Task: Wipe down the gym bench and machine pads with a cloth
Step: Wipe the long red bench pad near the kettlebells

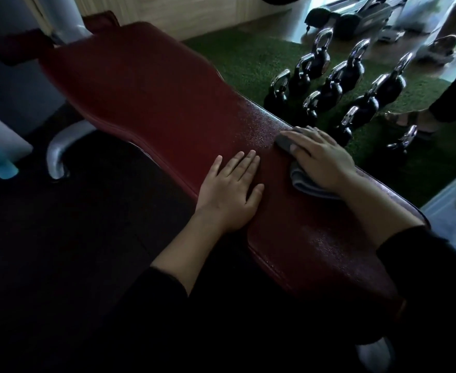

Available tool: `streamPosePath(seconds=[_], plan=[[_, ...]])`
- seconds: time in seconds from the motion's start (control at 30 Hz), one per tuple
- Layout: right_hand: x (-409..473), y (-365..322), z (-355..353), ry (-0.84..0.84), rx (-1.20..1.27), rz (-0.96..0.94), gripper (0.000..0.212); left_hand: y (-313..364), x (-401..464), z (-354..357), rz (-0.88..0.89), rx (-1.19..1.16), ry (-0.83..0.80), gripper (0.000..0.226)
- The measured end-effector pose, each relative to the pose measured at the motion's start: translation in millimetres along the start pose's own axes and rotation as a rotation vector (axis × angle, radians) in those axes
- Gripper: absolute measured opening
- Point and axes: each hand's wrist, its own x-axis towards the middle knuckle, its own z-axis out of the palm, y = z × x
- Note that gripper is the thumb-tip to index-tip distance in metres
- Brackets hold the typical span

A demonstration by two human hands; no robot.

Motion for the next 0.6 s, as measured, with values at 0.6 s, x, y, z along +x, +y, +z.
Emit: streamPosePath(seconds=[0.6], plan=[[-4, -24, 6, 0.006, -0.034, 0.054, 0.040, 2, 6, -1, -0.018, -0.011, -0.010, 0.061]])
